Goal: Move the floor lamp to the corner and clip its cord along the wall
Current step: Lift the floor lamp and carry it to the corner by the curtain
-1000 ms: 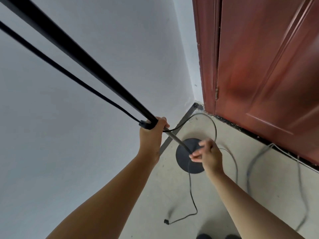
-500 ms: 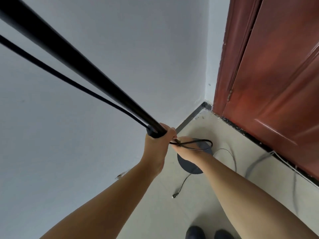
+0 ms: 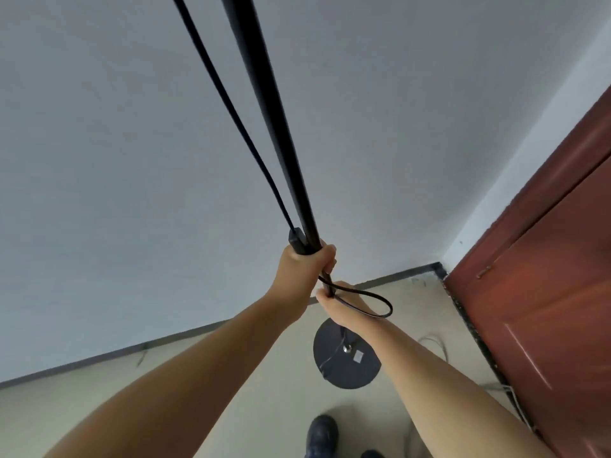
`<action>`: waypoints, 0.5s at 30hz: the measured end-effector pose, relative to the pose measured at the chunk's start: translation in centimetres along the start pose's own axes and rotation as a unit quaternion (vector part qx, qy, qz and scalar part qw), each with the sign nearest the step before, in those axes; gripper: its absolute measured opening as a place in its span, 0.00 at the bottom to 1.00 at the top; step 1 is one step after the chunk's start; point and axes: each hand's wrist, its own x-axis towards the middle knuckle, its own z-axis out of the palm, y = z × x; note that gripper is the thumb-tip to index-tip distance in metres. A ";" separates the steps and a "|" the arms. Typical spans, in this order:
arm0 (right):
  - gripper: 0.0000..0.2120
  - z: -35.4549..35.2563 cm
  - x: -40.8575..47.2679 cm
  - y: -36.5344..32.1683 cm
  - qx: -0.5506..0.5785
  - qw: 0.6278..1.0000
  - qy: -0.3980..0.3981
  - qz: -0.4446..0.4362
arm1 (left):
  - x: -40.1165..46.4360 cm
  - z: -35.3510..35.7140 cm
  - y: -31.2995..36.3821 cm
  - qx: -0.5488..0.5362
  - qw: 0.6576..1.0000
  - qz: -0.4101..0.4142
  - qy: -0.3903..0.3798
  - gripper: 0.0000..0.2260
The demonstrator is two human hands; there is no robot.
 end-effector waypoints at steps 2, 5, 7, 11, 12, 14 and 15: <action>0.15 1.9 -2.1 -3.4 -0.011 1.000 -0.021 -0.020 | -3.0 -3.1 2.1 -0.020 0.999 0.012 0.033 0.10; 0.12 5.2 -5.2 -8.3 -0.036 0.996 -0.071 -0.049 | -7.6 -8.0 4.5 -0.045 0.995 0.033 0.083 0.09; 0.10 7.7 -7.1 -11.5 -0.061 0.991 -0.101 -0.067 | -10.7 -11.4 5.9 -0.054 0.991 0.048 0.109 0.11; 0.08 14.6 -10.6 -17.9 -0.109 0.977 -0.143 -0.114 | -17.1 -19.7 7.5 -0.078 0.979 0.069 0.173 0.14; 0.08 16.8 -11.4 -19.5 -0.126 0.971 -0.156 -0.129 | -18.8 -22.1 7.5 -0.085 0.975 0.074 0.189 0.14; 0.07 21.6 -13.0 -22.5 -0.163 0.959 -0.174 -0.152 | -22.3 -27.2 7.2 -0.093 0.968 0.080 0.219 0.15; 0.07 24.2 -13.8 -23.9 -0.176 0.954 -0.181 -0.158 | -24.1 -29.8 7.0 -0.101 0.963 0.080 0.235 0.14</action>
